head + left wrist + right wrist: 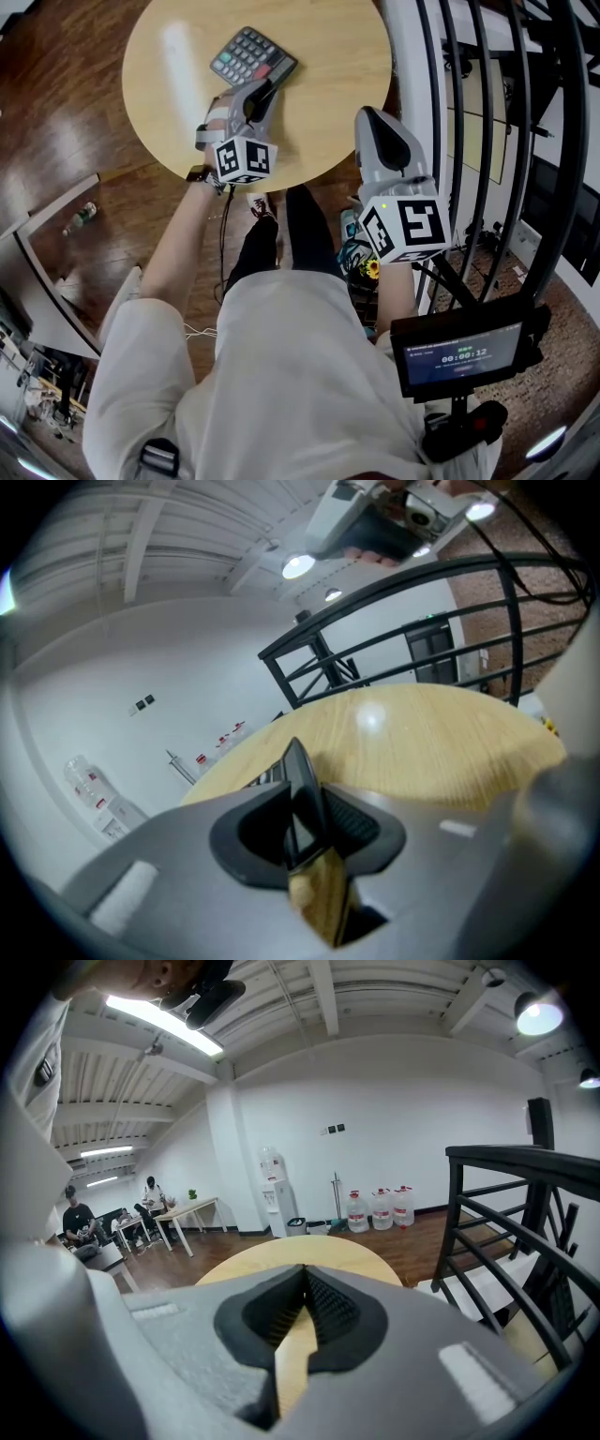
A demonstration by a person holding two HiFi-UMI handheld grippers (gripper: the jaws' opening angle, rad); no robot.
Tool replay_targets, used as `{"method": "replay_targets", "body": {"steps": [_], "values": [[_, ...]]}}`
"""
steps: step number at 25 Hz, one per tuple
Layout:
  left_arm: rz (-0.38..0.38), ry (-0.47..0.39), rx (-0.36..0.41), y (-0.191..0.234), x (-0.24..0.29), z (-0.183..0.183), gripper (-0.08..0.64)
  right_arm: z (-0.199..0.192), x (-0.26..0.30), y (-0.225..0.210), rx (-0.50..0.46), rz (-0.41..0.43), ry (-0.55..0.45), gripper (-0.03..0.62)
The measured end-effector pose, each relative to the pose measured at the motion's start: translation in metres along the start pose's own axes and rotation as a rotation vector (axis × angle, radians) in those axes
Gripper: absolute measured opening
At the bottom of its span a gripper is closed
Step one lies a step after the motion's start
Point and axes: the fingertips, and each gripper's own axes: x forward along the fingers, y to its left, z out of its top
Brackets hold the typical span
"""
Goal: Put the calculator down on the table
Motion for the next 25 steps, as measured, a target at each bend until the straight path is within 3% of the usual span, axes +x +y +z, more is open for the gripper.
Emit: {"method": "replay_targets", "body": {"steps": [6, 10, 15, 25], "values": [[-0.038, 0.013, -0.078, -0.007, 0.005, -0.001, 0.163, -0.002, 0.000, -0.003, 0.000, -0.003, -0.001, 0.000], [-0.073, 0.015, -0.052, -0.015, 0.005, -0.002, 0.216, -0.001, 0.000, -0.004, -0.006, -0.002, -0.003, 0.000], [-0.070, -0.011, -0.019, -0.013, -0.001, 0.002, 0.216, -0.001, 0.001, -0.003, 0.010, 0.009, -0.006, 0.000], [-0.018, -0.051, 0.022, -0.011, -0.011, 0.011, 0.029, -0.004, 0.004, 0.001, 0.004, 0.027, 0.004, 0.000]]}}
